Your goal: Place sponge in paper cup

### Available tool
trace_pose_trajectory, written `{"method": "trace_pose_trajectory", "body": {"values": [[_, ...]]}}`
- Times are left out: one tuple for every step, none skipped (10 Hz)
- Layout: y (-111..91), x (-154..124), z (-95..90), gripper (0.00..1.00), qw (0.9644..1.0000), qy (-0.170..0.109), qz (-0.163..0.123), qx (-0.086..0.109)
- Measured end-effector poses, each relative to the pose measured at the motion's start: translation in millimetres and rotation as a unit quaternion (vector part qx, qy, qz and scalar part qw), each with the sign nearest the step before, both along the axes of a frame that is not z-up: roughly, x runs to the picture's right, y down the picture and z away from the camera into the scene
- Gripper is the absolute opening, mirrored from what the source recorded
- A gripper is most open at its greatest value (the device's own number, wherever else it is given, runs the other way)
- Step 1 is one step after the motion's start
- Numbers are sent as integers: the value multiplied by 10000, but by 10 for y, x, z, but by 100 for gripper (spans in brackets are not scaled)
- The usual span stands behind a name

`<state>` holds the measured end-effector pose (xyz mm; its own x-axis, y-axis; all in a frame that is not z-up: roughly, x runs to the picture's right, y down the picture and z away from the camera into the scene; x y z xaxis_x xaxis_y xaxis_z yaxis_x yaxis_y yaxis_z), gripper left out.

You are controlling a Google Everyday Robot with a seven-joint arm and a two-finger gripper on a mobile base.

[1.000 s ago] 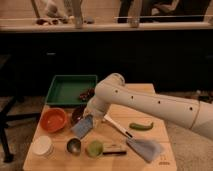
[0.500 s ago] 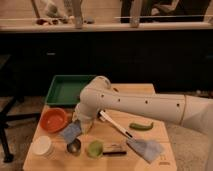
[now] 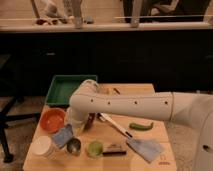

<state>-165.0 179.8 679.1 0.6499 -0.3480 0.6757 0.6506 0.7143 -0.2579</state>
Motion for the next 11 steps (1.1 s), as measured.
{"method": "trace_pose_trajectory", "body": {"values": [[3, -11, -2, 0, 10000, -8, -9, -1], [4, -14, -4, 0, 10000, -11, -10, -1], [1, -7, -2, 0, 10000, -5, -4, -2], [4, -7, 2, 0, 10000, -6, 12, -19], [25, -2, 31, 0, 9999, -16, 61, -98], [81, 3, 106, 0, 9998, -20, 88, -181], [131, -60, 145, 0, 9997, -44, 55, -216], [151, -171, 158, 0, 9997, -48, 16, -247], [162, -337, 150, 0, 9996, -68, -63, -261], [177, -437, 134, 0, 9995, -106, -136, -259], [178, -511, 114, 0, 9994, -139, -206, -248]]}}
